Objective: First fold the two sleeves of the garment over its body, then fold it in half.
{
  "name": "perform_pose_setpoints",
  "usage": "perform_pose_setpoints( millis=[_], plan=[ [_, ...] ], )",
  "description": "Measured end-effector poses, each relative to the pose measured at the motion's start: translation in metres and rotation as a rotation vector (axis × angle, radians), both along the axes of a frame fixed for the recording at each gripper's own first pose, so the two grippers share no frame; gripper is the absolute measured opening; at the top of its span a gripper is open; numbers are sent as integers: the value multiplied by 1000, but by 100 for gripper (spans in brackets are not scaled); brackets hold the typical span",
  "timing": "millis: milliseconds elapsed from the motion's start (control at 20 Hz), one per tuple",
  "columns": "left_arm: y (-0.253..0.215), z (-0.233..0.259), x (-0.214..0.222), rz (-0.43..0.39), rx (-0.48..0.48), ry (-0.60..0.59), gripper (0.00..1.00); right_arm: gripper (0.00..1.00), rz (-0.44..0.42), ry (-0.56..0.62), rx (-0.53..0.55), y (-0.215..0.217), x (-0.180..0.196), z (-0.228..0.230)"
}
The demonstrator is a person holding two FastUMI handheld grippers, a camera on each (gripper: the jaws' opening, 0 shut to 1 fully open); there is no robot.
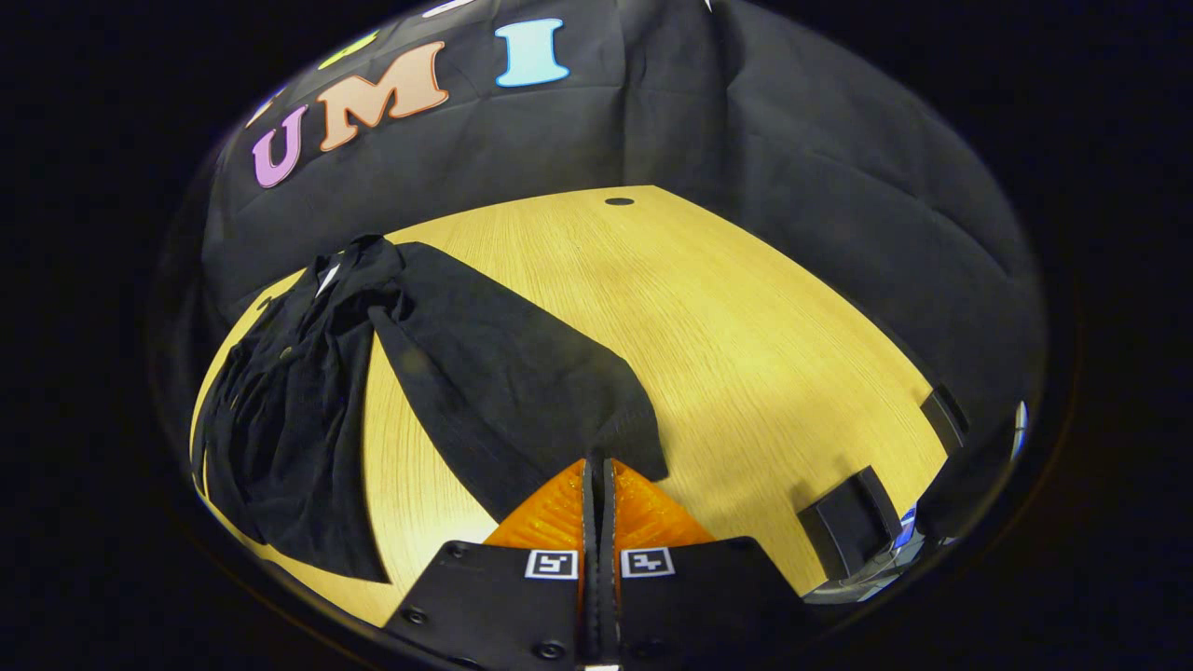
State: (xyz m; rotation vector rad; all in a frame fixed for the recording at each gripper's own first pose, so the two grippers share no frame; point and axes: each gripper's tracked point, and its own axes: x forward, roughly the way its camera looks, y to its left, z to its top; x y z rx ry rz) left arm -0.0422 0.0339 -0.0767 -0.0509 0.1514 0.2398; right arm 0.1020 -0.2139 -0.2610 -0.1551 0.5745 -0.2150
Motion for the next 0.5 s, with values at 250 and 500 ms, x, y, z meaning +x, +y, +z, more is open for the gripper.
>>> perform_pose_setpoints(
  millis=[250, 500],
  plan=[
    [8, -10, -15, 54, -10, 25, 93, 2, 0, 31, 17, 1, 2, 1],
    [13, -22, -35, 105, -27, 37, 93, 2, 73, 57, 11, 8, 9, 19]
  ],
)
